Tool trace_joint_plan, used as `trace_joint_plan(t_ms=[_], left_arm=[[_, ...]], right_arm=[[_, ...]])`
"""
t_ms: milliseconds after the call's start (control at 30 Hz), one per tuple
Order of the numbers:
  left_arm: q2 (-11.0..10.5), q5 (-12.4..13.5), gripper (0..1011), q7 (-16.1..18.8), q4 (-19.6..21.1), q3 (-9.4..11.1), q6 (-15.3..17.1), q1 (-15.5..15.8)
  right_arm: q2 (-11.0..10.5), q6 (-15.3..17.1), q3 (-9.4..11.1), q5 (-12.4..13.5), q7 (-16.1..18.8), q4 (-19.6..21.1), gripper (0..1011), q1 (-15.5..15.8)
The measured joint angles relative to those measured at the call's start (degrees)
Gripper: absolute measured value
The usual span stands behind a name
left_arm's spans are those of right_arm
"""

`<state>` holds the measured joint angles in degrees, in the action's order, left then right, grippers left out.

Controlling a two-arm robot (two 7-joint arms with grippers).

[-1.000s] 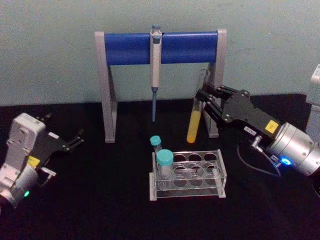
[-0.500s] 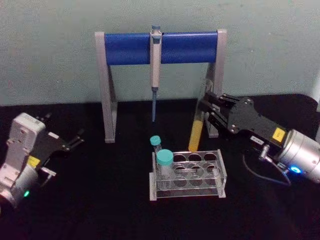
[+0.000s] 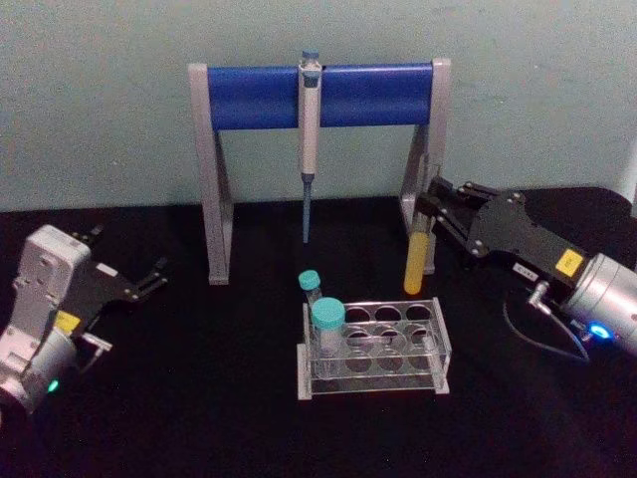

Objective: Pick up the test tube from the test tube rack, shake it, then place it back into the test tube rack.

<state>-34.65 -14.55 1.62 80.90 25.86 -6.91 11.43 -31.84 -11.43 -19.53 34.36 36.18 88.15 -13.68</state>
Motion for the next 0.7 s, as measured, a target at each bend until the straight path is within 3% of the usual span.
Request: trace_joint_plan(t_ms=[333,700], left_arm=[[0.0,0.0,1001,0.0,0.0,0.0,0.0,0.0],[0.0,0.0,1001,0.0,0.0,0.0,0.0,0.0]], right_arm=[[2.58,0.63,-0.43,-2.88,-1.85,-3.41,223,-2.88],[4.62,0.39,-1.83,-2.85,0.83,-5.7,223,-5.02]])
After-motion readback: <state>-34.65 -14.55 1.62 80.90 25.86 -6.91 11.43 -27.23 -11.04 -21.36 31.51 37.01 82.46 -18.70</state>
